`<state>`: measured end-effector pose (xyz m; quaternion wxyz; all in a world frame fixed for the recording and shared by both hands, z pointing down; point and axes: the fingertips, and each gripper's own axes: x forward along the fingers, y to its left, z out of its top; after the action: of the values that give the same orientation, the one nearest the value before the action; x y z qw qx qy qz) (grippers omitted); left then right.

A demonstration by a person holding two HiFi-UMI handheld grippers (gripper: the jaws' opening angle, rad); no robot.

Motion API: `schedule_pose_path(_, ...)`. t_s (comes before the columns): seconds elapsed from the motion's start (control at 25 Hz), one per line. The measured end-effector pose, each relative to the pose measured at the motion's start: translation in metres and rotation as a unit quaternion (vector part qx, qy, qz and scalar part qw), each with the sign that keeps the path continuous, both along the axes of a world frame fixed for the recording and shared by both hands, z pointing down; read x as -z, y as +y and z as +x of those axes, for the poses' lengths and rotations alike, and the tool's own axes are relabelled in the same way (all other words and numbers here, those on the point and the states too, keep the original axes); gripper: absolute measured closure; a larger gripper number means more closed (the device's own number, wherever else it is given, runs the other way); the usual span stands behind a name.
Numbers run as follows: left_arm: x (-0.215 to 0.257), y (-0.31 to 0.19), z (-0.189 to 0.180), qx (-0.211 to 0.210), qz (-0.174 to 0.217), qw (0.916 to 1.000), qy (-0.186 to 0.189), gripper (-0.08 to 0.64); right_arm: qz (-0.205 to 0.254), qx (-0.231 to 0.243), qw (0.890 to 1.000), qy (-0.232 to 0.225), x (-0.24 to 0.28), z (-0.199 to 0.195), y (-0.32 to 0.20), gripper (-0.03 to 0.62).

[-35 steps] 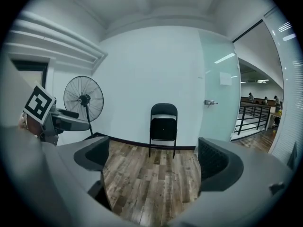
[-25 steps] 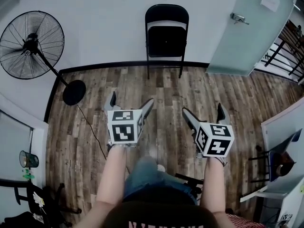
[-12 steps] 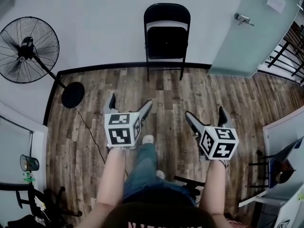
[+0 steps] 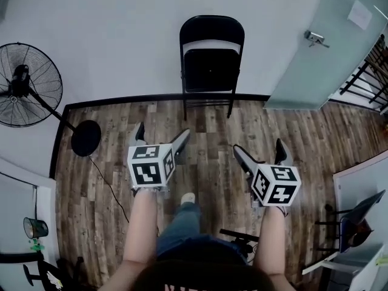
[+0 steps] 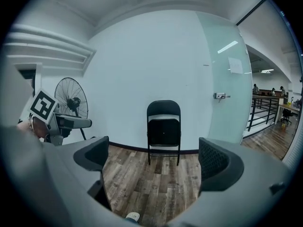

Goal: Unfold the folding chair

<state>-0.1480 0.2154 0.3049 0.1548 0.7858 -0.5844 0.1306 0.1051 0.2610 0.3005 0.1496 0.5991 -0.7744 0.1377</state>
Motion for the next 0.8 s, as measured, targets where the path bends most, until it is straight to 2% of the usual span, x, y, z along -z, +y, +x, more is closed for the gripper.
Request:
schedule_pose_path(0.24,0.006,-0.099,-0.017,-0.023,0.002,0.9997,0.008,-0.009,-0.008,-0.005,1.000,0.002,0.006,-0.024,-0.096,0.021)
schedule_pose_path(0.4,0.013,-0.151,-0.032,-0.031,0.011,0.9993,0.017,-0.009,0.015,-0.013,1.000,0.002,0.024,-0.045,-0.146,0.021)
schedule_pose_path(0.52,0.007,-0.175,-0.035,-0.041,0.011,0.9990,0.015,-0.009,0.023,-0.019,1.000,0.008,0.028,-0.053,-0.168,0.021)
schedule_pose_path(0.8,0.003,-0.206,-0.039,-0.043,0.007,0.9989,0.017,-0.009,0.002,-0.026,1.000,0.016,0.015,-0.049,-0.193,0.021)
